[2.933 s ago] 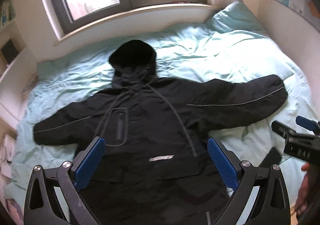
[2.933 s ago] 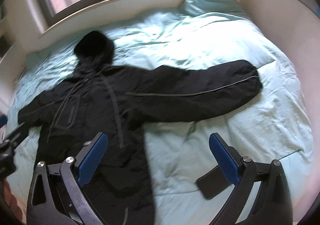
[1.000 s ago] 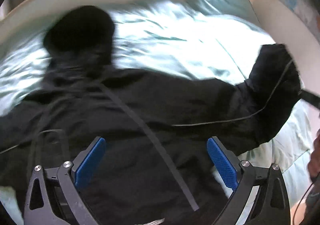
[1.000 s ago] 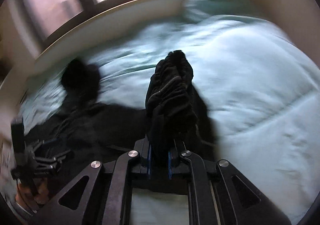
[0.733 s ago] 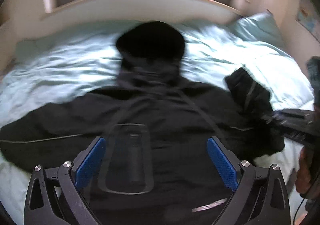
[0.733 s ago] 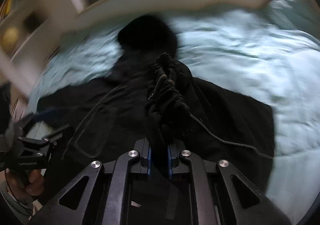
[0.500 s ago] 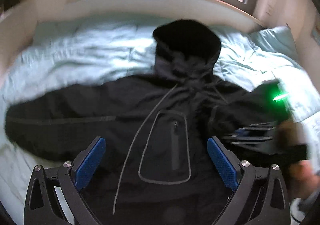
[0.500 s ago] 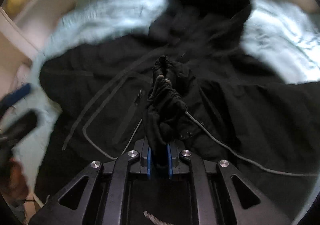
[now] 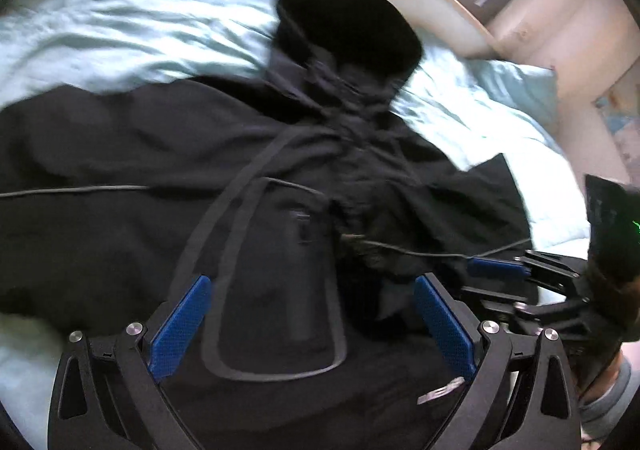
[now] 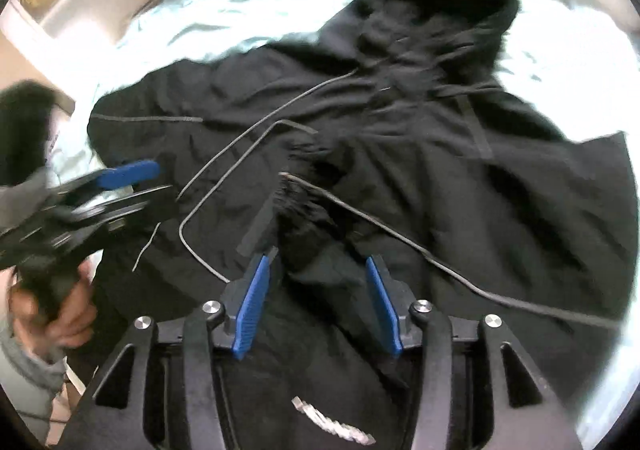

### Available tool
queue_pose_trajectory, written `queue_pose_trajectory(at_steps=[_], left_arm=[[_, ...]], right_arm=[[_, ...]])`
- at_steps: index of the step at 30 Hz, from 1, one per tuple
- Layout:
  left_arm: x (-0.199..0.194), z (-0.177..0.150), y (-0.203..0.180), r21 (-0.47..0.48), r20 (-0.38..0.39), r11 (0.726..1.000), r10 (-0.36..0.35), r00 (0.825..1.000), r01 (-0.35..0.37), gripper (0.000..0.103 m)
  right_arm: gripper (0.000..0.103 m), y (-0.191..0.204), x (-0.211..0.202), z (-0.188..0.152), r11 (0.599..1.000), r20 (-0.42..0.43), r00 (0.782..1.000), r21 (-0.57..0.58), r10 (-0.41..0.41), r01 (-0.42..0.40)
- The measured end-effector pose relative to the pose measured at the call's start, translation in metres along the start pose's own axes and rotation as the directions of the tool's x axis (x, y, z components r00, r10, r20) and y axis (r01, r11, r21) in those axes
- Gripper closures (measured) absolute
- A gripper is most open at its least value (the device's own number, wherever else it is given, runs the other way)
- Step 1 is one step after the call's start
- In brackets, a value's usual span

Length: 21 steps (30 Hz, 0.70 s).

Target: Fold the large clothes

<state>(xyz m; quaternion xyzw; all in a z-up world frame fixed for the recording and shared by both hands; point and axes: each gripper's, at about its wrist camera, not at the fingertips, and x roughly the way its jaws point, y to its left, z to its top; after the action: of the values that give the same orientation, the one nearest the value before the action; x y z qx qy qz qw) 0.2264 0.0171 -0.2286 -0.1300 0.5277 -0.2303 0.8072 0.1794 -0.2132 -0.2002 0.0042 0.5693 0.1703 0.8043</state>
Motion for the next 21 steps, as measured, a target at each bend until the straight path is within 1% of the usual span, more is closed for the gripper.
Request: queue_pose_trajectory(at_steps=[1, 2, 4, 5, 6, 7, 8, 9, 10, 12, 13, 15, 16, 17, 18, 20, 21], left_arm=[[0.013, 0.002, -0.004, -0.004, -0.021, 1.0, -0.019, 1.0, 0.019, 0.002], [0.024, 0.004, -0.007, -0.008, -0.042, 0.999, -0.046, 0.998, 0.046, 0.002], [0.042, 0.008, -0.015, -0.017, -0.074, 0.995, -0.097, 0.993, 0.096, 0.004], [0.053, 0.01, -0.02, -0.023, -0.092, 0.993, -0.117, 0.989, 0.115, 0.011], [0.062, 0.012, -0.023, -0.026, -0.107, 0.991, -0.132, 0.985, 0.13, 0.024], [0.071, 0.013, -0.027, -0.029, -0.127, 0.992, -0.125, 0.984, 0.122, 0.034], [0.083, 0.015, -0.028, -0.031, -0.158, 0.995, -0.097, 0.983, 0.094, 0.064], [0.091, 0.016, -0.031, -0.018, -0.178, 0.998, -0.056, 0.982, 0.053, 0.083], [0.093, 0.019, -0.034, -0.007, -0.177, 0.999, -0.047, 0.983, 0.046, 0.083], [0.077, 0.023, -0.04, 0.027, -0.113, 0.998, -0.049, 0.992, 0.052, 0.085], [0.062, 0.028, -0.041, 0.034, -0.069, 0.999, -0.035, 0.997, 0.037, 0.085], [0.032, 0.037, -0.032, 0.017, 0.005, 1.0, -0.013, 1.0, 0.013, 0.085], [0.014, 0.041, -0.021, -0.006, 0.046, 1.0, 0.011, 0.999, -0.01, 0.085], [0.004, 0.044, -0.012, -0.023, 0.071, 0.999, 0.032, 0.997, -0.03, 0.085], [-0.012, 0.047, 0.006, -0.057, 0.103, 0.996, 0.072, 0.992, -0.067, 0.085], [-0.025, 0.049, 0.037, -0.119, 0.112, 0.985, 0.139, 0.984, -0.126, 0.085], [-0.028, 0.048, 0.057, -0.159, 0.097, 0.975, 0.175, 0.98, -0.158, 0.085]], right_arm=[[0.05, -0.01, -0.007, -0.005, 1.0, 0.002, 1.0, 0.011, -0.019, 0.019], [0.05, -0.006, -0.009, -0.002, 0.999, 0.002, 0.999, 0.021, -0.034, 0.034], [0.05, -0.017, -0.013, -0.011, 0.996, -0.005, 0.998, 0.052, -0.067, 0.067], [0.05, -0.026, -0.014, -0.015, 0.995, -0.013, 0.997, 0.071, -0.076, 0.076], [0.05, -0.033, -0.015, -0.02, 0.993, -0.022, 0.997, 0.087, -0.077, 0.078], [0.05, -0.039, -0.017, -0.023, 0.992, -0.03, 0.996, 0.097, -0.079, 0.082], [0.05, -0.042, -0.019, -0.027, 0.99, -0.031, 0.996, 0.102, -0.089, 0.092], [0.05, -0.045, -0.022, -0.03, 0.989, -0.028, 0.995, 0.108, -0.098, 0.101], [0.05, -0.046, -0.024, -0.031, 0.988, -0.024, 0.995, 0.111, -0.102, 0.104], [0.05, -0.049, -0.036, -0.031, 0.987, -0.002, 0.994, 0.124, -0.105, 0.104], [0.05, -0.052, -0.045, -0.03, 0.986, 0.023, 0.994, 0.129, -0.109, 0.105], [0.05, -0.056, -0.055, -0.027, 0.985, 0.056, 0.992, 0.137, -0.117, 0.108], [0.05, -0.059, -0.056, -0.026, 0.984, 0.064, 0.991, 0.14, -0.12, 0.11], [0.05, -0.062, -0.053, -0.023, 0.983, 0.063, 0.99, 0.145, -0.125, 0.115], [0.05, -0.066, -0.047, -0.021, 0.981, 0.05, 0.99, 0.151, -0.132, 0.123], [0.05, -0.072, -0.027, -0.016, 0.976, 0.017, 0.989, 0.164, -0.149, 0.145], [0.05, -0.075, -0.013, -0.013, 0.974, -0.003, 0.988, 0.17, -0.153, 0.151]])
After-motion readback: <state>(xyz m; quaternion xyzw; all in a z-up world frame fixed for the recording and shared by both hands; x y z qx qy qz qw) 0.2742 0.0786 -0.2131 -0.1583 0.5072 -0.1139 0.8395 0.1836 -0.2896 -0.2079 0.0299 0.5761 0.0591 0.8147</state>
